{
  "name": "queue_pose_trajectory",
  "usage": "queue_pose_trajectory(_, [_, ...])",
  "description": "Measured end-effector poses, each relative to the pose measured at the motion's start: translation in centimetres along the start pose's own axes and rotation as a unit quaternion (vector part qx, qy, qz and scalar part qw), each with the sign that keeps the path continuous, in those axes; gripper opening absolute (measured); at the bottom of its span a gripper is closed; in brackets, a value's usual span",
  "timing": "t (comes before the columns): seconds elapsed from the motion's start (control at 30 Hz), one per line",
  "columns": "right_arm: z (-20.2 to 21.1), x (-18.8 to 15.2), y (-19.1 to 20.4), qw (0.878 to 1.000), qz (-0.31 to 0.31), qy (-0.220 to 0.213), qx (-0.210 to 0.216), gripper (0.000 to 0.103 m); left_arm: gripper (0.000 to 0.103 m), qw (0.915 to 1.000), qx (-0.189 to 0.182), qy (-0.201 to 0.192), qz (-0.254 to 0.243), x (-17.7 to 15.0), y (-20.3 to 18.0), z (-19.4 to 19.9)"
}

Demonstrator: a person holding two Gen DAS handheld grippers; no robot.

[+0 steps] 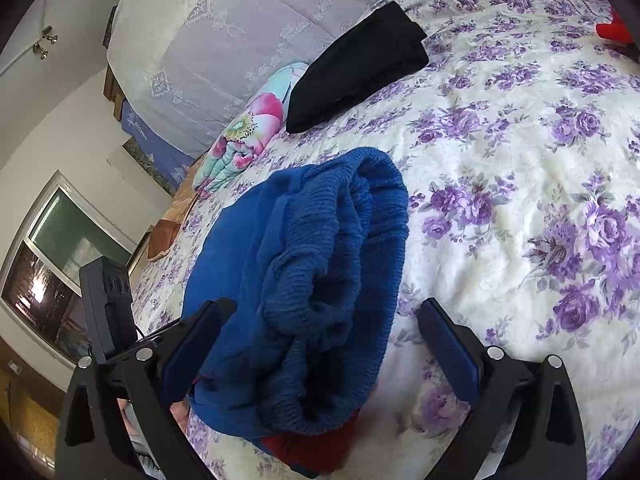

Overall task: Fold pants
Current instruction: 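Grasp the folded pants bundle with the right tool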

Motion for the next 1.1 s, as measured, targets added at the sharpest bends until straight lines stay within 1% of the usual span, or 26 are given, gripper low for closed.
queue_pose_trajectory(0.1, [0.0, 0.0, 0.0, 1.0, 0.0, 0.001, 0.001, 0.099, 0.099, 1.0, -0.001, 0.001, 0.001, 0.0, 0.0, 0.0])
queue_pose_trajectory(0.17, [0.0, 0.0, 0.2, 1.0, -0.003, 0.003, 0.017, 0.1, 0.099, 1.0, -0.002, 0.001, 0.002, 0.0, -0.1, 0.0])
queue_pose_trajectory(0.27, [-0.5, -0.4, 1.2, 0.999, 0.013, 0.022, 0.032, 0.1, 0.099, 1.0, -0.003, 0.001, 0.003, 0.0, 0.0, 0.0])
queue_pose_trajectory(0.37, [-1.0, -0.7, 1.8, 0.998, 0.025, 0.036, 0.036, 0.1, 0.099, 1.0, -0.006, 0.001, 0.005, 0.0, 0.0, 0.0])
queue_pose_trajectory(0.47, [-0.6, -0.1, 1.1, 0.998, -0.002, 0.028, 0.064, 0.099, 0.099, 0.9998, -0.017, -0.002, 0.012, -0.1, 0.1, 0.1])
queue_pose_trajectory(0.57, [-0.1, 0.4, 0.6, 0.997, -0.025, 0.013, 0.078, 0.096, 0.098, 0.999, -0.035, -0.008, 0.026, -0.2, 0.3, 0.3])
queue_pose_trajectory(0.7, [-0.8, -0.3, 1.3, 0.998, 0.005, 0.035, 0.061, 0.099, 0.098, 0.9973, -0.059, -0.013, 0.043, -0.5, 0.6, 0.7])
queue_pose_trajectory(0.8, [-1.6, -0.5, 1.5, 0.998, 0.015, 0.054, 0.037, 0.099, 0.098, 0.9974, -0.062, -0.004, 0.036, -0.6, 0.3, 0.7])
queue_pose_trajectory(0.87, [-2.0, -0.4, 1.5, 0.997, 0.012, 0.065, 0.033, 0.1, 0.098, 0.9973, -0.065, 0.0, 0.034, -0.6, 0.3, 0.7])
queue_pose_trajectory(0.93, [-1.9, -0.1, 1.5, 0.998, 0.002, 0.056, 0.039, 0.1, 0.098, 0.9977, -0.061, 0.0, 0.031, -0.5, 0.2, 0.7])
queue_pose_trajectory(0.97, [-1.9, -0.2, 1.8, 0.998, 0.009, 0.05, 0.045, 0.1, 0.098, 0.998, -0.056, -0.002, 0.028, -0.5, 0.1, 0.7])
queue_pose_trajectory(1.03, [-1.7, -0.5, 2.2, 0.998, 0.027, 0.038, 0.046, 0.099, 0.092, 0.9986, -0.049, -0.008, 0.019, -0.5, -0.2, 1.0])
queue_pose_trajectory(1.07, [-1.5, -0.5, 2.3, 0.998, 0.026, 0.033, 0.054, 0.098, 0.084, 0.9986, -0.05, -0.012, 0.012, -0.5, -0.5, 1.1])
queue_pose_trajectory(1.1, [-1.3, -0.4, 2.3, 0.997, 0.021, 0.029, 0.062, 0.098, 0.08, 0.9986, -0.049, -0.015, 0.006, -0.4, -0.7, 1.2])
Point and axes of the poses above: each gripper's, at about its wrist camera, not at the fingertips, and z roughly against the way its jaws point, y to its left, x to its top, the point moved 8 cm from there along -z, roughly the way its jaws point, and after that the axes turned 4 degrees about -z, right-handed, at the moved point
